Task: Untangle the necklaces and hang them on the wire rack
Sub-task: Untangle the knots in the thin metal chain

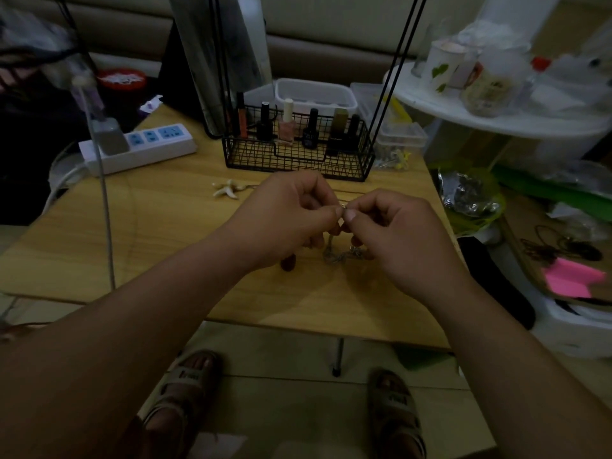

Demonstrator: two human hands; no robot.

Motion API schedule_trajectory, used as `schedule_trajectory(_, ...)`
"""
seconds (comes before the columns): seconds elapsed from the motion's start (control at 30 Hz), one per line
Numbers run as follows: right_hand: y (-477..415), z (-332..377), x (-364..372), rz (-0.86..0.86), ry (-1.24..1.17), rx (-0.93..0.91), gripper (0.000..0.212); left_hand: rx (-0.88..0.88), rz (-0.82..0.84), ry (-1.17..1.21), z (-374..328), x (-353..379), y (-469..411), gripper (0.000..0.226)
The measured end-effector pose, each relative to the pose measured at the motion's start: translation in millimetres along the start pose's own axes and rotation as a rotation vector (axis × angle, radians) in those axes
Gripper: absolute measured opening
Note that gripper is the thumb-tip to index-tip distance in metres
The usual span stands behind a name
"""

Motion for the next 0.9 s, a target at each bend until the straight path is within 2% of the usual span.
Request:
schedule_trajectory(0.33,-0.1,2.0,1.6,-0.059,0.266,-0.16,0.008,0.041,0.024,-0.171,0.9,5.4,3.2,0.007)
schedule_trajectory(0.63,2.2,5.1,2.3,-0.043,0.295,-0.196,0.004,0.127,0.019,-0.267,-0.2,6.7,6.0,0.009)
schedule_trajectory(0.73,2.5,5.3,0.7,-0.035,0.191,-0.138,0.007,0.165,0.001,-0.274,-2.0,7.4,5.3,0.01)
schedule_trajectory(0.9,0.4,2.4,-1.4,0.054,-0.133,0.049,0.007,0.219,-0.022,-0.224,-4.5,7.0,3.3,0.012)
Point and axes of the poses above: each hand's wrist, its own y-axis away from the middle knuckle, its own x-axis out of the palm, z = x × y, the point moved 5 cm from there along -y, towards the middle knuckle, and after that the axes turned 10 degrees about x, right-handed, at the moved point
